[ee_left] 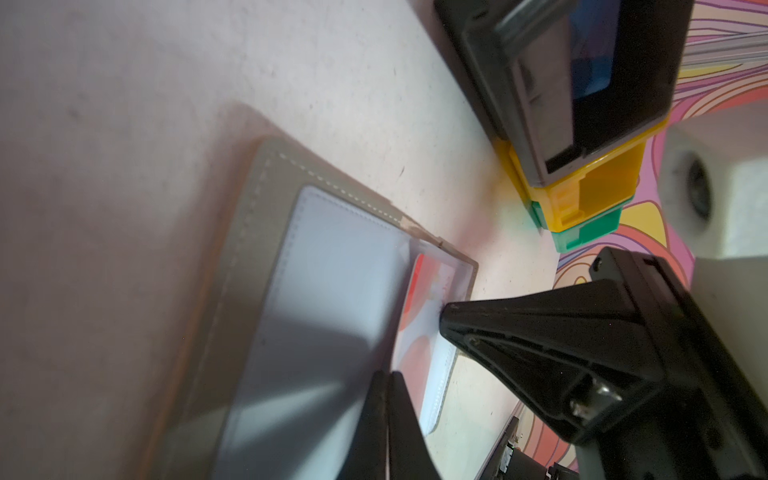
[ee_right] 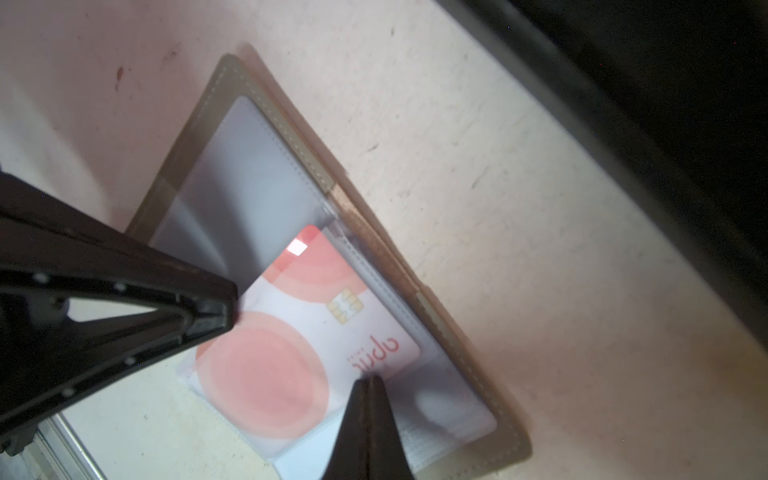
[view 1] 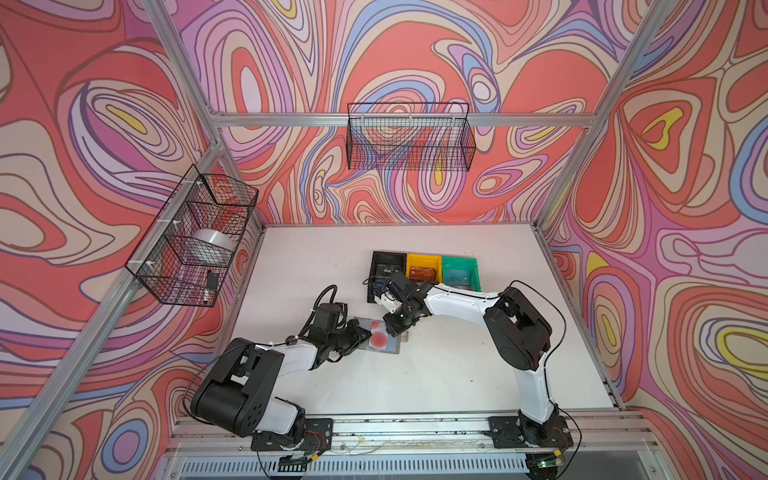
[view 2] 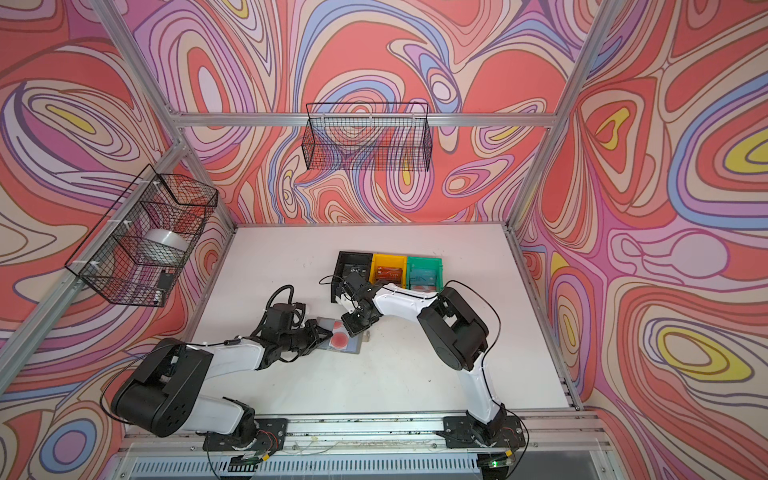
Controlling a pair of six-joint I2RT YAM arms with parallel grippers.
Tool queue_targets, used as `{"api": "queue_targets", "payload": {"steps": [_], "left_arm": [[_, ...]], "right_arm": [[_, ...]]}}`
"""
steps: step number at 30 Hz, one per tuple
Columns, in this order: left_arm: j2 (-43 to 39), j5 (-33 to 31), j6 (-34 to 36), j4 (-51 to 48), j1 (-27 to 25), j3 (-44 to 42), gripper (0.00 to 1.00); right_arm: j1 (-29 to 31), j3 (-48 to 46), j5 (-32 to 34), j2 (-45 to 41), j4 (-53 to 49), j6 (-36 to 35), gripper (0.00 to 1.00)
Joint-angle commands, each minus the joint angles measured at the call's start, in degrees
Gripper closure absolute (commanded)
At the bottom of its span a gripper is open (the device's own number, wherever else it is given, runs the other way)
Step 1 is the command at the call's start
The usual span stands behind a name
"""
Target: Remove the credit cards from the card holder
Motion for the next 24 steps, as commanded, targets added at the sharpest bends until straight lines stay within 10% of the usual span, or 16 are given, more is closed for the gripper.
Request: {"api": "queue_targets", "payload": {"steps": [1,24], "left_arm": [[1.5,1.0,0.2,1.7,-0.3,0.4,0.96],[-7.4,-0.3,4.8,-8.5,6.6,-3.9,1.0]], "right_arm": [[0.2,-0.7,0.3,3.9,-1.7,-0.7,0.98],[-0.4,-0.7,0.0,3.3,-2.7,-1.8,0.96]]}}
